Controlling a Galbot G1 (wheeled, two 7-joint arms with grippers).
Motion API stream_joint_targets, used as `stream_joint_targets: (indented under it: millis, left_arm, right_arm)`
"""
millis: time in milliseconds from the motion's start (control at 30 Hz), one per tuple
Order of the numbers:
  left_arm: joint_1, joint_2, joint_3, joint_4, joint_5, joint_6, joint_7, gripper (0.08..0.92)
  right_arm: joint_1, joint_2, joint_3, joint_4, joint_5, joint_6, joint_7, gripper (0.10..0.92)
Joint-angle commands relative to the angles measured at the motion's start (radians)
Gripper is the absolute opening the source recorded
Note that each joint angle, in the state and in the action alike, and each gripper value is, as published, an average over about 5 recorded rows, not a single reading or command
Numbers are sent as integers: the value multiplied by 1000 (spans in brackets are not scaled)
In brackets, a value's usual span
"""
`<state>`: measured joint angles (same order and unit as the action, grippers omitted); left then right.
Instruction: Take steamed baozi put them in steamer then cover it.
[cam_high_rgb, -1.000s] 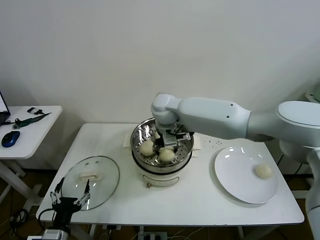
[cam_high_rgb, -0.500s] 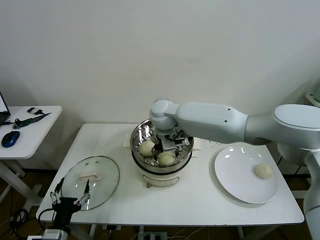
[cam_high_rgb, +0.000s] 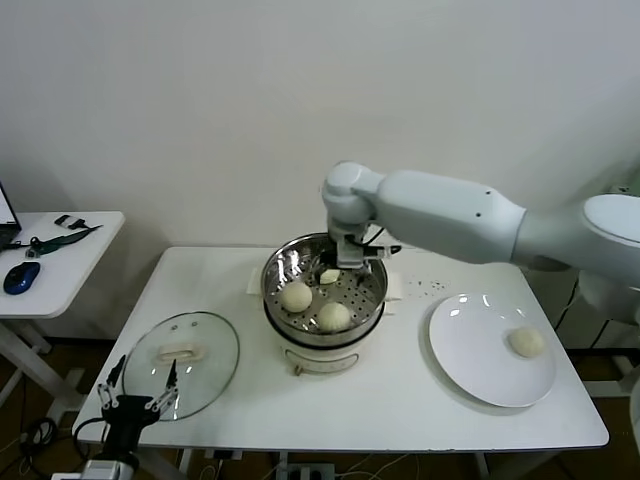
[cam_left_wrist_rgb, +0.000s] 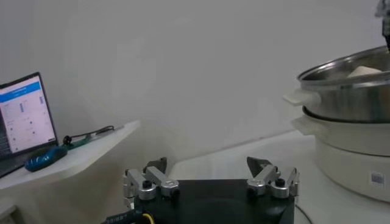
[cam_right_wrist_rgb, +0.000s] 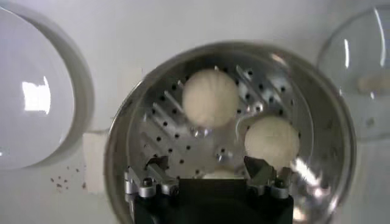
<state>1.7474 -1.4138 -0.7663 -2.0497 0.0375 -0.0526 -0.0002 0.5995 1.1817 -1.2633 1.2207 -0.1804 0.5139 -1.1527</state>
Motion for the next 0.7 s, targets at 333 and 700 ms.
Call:
stream_joint_targets:
  millis: [333, 700]
  left_arm:
    - [6, -4, 9, -20, 8, 2, 1, 823]
    - [13, -10, 9, -29, 14, 5, 1, 823]
  right_arm:
    - [71, -468, -92, -21, 401, -622, 61, 823]
    - [-264, -698, 133, -54, 251, -627, 26, 823]
